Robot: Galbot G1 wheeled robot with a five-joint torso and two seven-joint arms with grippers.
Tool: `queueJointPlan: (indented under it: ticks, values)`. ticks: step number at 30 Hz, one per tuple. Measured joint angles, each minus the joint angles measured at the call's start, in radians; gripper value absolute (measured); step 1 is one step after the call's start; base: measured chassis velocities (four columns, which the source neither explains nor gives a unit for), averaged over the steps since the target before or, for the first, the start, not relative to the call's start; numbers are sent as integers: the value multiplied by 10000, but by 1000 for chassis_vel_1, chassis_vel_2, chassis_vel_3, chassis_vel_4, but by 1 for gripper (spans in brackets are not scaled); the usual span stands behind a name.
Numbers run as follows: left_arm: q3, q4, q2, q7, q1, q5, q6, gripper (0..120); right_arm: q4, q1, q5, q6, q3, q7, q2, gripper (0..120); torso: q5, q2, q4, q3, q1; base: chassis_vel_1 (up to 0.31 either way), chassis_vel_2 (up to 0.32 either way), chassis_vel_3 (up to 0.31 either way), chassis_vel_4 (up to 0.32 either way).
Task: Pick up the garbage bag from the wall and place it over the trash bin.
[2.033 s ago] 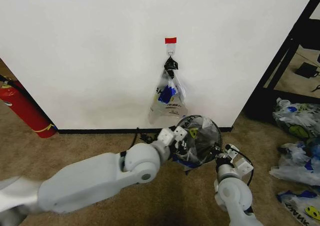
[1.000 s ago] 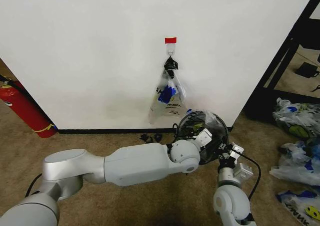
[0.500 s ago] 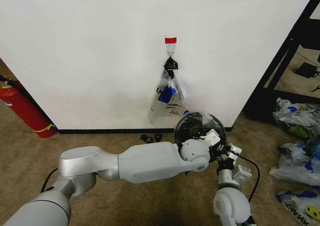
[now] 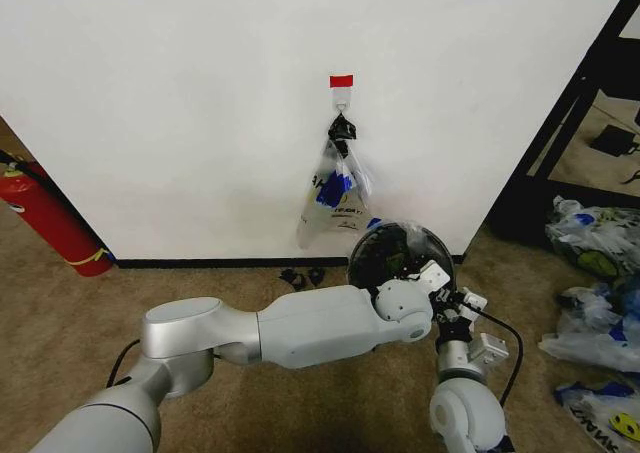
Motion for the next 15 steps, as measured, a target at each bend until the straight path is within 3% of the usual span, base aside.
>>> queueJointPlan:
  ticks: [15]
  values:
    - [42, 520, -321, -7, 87, -145, 132, 0, 308, -426, -473, 373, -58, -506, 25, 0, 0, 0, 0, 0, 0, 0, 0, 0, 0]
